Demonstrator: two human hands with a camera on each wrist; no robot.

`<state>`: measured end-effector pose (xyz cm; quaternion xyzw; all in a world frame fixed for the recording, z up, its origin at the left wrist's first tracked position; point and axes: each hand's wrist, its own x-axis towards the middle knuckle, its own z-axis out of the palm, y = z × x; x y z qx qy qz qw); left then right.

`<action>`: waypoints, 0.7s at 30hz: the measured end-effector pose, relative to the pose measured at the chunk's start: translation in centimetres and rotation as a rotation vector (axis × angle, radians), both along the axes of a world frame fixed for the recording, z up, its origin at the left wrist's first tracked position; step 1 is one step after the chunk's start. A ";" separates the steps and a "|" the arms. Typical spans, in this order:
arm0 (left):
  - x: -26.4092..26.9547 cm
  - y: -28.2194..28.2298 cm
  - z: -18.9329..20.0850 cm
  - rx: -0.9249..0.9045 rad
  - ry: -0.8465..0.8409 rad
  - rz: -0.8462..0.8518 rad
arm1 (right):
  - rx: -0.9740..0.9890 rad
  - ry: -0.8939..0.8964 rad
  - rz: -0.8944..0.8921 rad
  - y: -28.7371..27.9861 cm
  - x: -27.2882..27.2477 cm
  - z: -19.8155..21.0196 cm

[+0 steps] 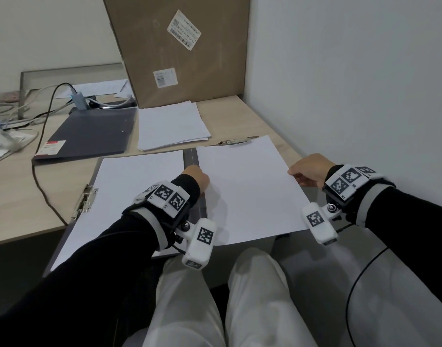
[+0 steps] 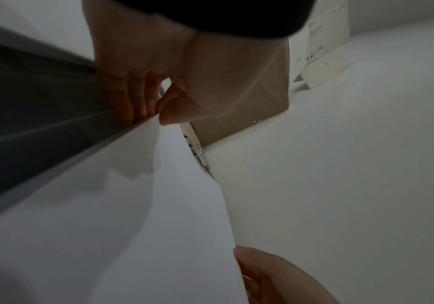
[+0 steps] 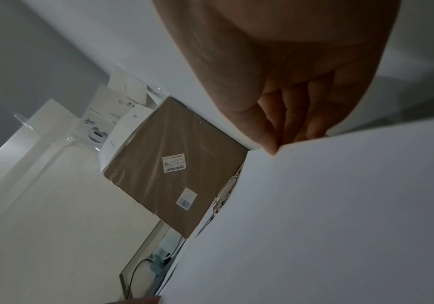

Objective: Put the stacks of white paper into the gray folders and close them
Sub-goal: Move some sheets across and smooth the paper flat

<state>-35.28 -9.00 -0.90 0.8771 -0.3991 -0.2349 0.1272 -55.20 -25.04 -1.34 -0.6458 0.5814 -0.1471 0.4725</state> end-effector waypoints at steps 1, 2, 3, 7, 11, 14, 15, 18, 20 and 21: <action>0.2 -0.2 0.0 -0.021 -0.018 0.016 | -0.006 -0.009 0.005 -0.2 0.1 0.0; 0.4 -0.6 -0.1 -0.039 0.080 0.126 | -0.013 -0.017 0.012 -0.2 0.2 0.1; 0.4 -0.7 0.0 -0.040 0.107 0.130 | -0.027 -0.029 0.023 -0.2 0.2 0.0; 1.1 -0.7 -0.4 -0.066 0.118 0.146 | -0.103 -0.078 0.042 0.1 0.2 -0.2; 0.2 1.1 0.1 -0.160 0.199 0.076 | -0.208 -0.066 0.075 1.1 -0.8 -0.6; -2.0 3.7 1.1 -0.088 0.089 -0.141 | -0.241 -0.057 0.109 2.7 -2.1 -0.7; -2.6 4.4 1.1 -0.052 0.033 -0.221 | -0.235 -0.049 0.124 3.3 -2.4 -0.9; -3.9 6.0 0.8 0.050 -0.035 -0.347 | -0.172 -0.016 0.170 4.9 -3.4 -1.2; -4.6 6.4 0.2 0.097 -0.085 -0.400 | -0.131 0.017 0.196 5.5 -3.7 -1.5; -4.9 6.5 0.0 0.122 -0.108 -0.414 | -0.127 0.026 0.208 5.6 -3.6 -1.6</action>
